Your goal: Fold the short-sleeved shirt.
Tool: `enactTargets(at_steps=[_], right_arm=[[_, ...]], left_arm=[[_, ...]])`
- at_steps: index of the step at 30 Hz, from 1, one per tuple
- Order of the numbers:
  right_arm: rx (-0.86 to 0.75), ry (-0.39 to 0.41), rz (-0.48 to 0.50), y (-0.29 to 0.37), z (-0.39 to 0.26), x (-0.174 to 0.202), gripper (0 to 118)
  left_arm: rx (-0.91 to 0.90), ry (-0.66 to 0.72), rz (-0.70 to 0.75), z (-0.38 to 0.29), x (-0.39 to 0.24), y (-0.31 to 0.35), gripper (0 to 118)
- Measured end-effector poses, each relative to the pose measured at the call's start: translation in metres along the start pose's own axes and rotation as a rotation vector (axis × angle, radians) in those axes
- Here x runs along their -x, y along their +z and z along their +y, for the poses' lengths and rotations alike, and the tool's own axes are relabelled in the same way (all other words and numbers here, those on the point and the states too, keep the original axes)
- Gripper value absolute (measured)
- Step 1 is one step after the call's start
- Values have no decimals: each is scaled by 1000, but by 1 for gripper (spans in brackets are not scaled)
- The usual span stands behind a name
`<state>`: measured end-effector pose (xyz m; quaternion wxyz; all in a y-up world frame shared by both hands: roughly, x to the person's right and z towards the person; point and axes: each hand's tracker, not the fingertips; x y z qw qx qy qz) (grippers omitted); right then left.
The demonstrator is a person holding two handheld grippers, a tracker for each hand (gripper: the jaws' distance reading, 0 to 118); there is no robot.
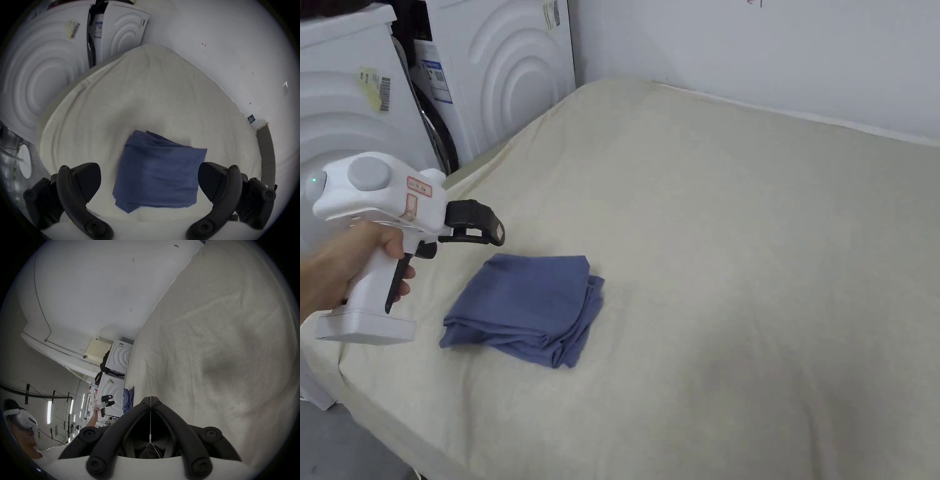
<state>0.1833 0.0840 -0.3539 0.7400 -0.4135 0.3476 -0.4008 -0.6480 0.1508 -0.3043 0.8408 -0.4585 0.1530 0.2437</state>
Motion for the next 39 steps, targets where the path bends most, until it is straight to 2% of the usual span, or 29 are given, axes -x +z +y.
enactTargets(at_steps=[1,2,3,4,5,7,9,14,17,20,22,25,29,33,35,36,37,38,39], right_arm=[[-12,23,-8,6,0,5,1],[-24,46,-10,12,0,10,1],[-36,71,-24,17,0,16,1],[-48,106,-65,24,2,20,1],[-63,148,-112,29,1,26,1],[-89,282,-254,37,-3,46,1],[-105,407,-378,41,-7,64,1],[-275,636,-547,49,-19,104,1],[-389,766,-669,51,-24,125,1],[-501,772,-696,58,-22,138,1],[-596,825,-736,63,-20,144,1],[-700,914,-826,62,-24,156,1],[-735,939,-815,62,-35,163,2],[-728,972,-800,58,-49,166,9],[-739,968,-784,59,-54,163,15],[-746,961,-779,60,-57,165,20],[-745,952,-775,61,-58,164,31],[-738,945,-770,61,-58,163,49],[-731,945,-771,61,-57,162,79]], left_arm=[[-17,-6,-14,-6,-9,11,113],[-51,-20,-32,-12,-18,21,98],[-89,-27,-104,-18,-29,28,66],[-105,-43,-143,-26,-45,36,10],[-115,-89,-171,-37,-66,38,5],[-174,-209,-138,-61,-113,46,5],[-172,-258,-217,-89,-166,44,5],[-225,-404,-332,-169,-309,47,5],[-411,-491,-334,-211,-378,64,5],[-564,-523,-315,-230,-420,77,5],[-627,-574,-261,-233,-438,92,5],[-688,-568,-291,-237,-445,112,5],[-747,-529,-331,-248,-442,130,9],[-892,-573,-284,-263,-434,141,10],[-896,-571,-270,-269,-431,141,22],[-885,-575,-278,-269,-428,141,37],[-868,-580,-279,-268,-427,140,77],[-838,-590,-271,-268,-425,138,105],[-809,-606,-245,-267,-426,135,118]])
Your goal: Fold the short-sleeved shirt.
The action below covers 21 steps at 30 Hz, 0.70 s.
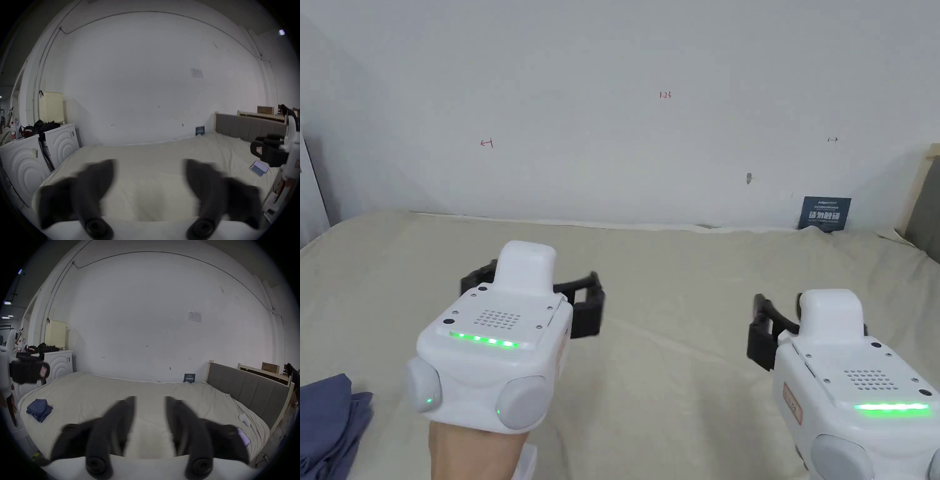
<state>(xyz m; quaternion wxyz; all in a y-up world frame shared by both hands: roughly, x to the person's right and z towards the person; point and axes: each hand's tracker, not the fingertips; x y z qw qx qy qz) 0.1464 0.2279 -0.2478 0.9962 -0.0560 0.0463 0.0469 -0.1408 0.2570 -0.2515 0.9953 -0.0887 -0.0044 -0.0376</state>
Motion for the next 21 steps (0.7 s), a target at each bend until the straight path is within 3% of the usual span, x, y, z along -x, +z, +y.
enactTargets(at_steps=[1,2,3,9,18,21], right_arm=[[22,2,-4,0,1,0,118],[46,-4,-8,-2,2,0,118],[30,-12,-3,2,-1,0,118],[17,14,-2,13,-2,5,118],[28,-24,26,26,5,7,118],[32,-4,25,26,5,7,118]], left_arm=[[38,-30,23,-3,-1,-3,118],[-37,39,60,-4,0,6,118],[-18,-33,40,-5,-1,7,118],[64,102,-17,-10,4,12,118],[84,162,-82,-2,1,24,118],[114,151,-31,-1,-1,25,118]])
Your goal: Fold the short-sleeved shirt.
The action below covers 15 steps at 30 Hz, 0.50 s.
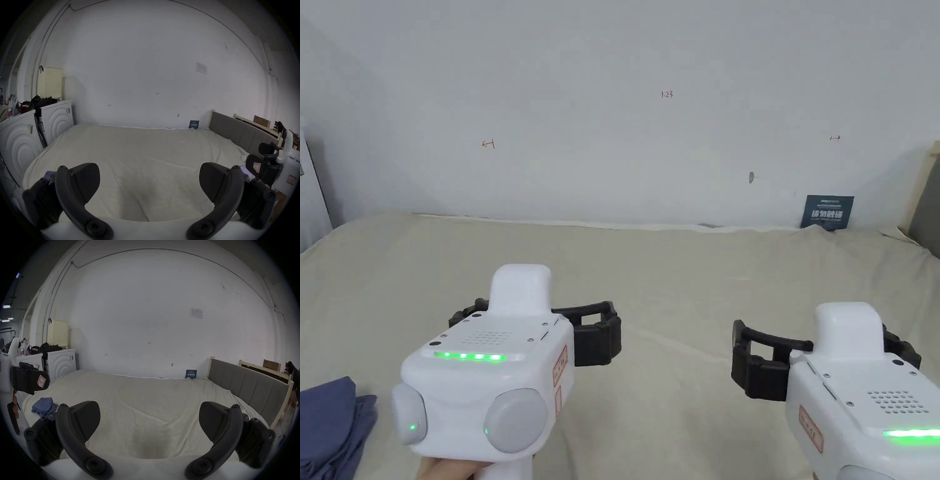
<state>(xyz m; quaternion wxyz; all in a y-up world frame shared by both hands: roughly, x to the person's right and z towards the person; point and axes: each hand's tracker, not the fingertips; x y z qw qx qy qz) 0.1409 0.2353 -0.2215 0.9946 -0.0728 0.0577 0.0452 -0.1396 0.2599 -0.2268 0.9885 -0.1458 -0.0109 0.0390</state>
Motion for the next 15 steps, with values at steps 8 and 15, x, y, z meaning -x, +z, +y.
enactTargets(at_steps=[8,15], right_arm=[[20,-8,3,2,-4,-1,118],[33,-14,-7,2,-3,1,118]], left_arm=[[27,-57,64,-7,2,1,118],[84,-60,227,2,-6,0,118]])
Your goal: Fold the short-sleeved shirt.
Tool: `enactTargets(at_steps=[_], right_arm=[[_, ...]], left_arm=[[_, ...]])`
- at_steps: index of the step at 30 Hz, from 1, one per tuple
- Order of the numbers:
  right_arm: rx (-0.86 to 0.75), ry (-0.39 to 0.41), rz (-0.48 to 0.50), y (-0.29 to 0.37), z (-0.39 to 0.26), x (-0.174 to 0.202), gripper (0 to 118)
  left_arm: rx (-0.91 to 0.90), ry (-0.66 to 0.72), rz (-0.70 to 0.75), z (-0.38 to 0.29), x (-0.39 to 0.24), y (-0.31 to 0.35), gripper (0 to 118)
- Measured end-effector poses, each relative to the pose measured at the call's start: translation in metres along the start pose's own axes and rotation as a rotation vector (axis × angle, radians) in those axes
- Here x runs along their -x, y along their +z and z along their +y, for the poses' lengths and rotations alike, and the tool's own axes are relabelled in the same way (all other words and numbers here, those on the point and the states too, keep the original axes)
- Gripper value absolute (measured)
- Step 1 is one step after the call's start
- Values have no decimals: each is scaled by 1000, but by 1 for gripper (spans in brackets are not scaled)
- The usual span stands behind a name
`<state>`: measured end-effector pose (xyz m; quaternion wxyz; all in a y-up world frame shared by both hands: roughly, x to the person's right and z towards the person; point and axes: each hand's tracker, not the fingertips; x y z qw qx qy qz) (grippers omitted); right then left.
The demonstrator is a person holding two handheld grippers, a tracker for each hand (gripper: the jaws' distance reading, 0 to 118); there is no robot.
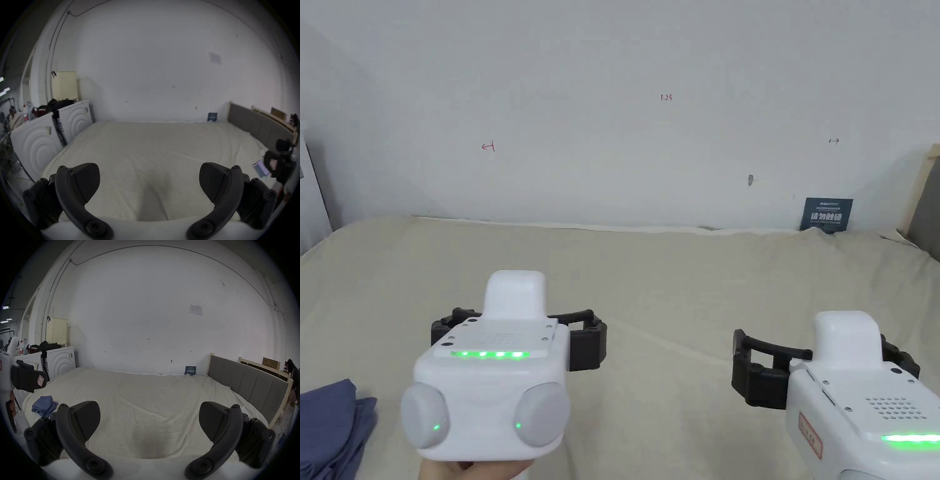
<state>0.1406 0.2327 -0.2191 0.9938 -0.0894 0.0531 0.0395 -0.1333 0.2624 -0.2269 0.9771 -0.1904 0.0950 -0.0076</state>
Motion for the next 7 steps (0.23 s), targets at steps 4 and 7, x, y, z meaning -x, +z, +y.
enactTargets(at_steps=[4,7], right_arm=[[6,5,-8,0,2,0,118],[-1,15,-30,0,4,0,118]], left_arm=[[-55,-24,-32,-10,3,-3,118],[-48,20,-24,-7,6,-4,118]])
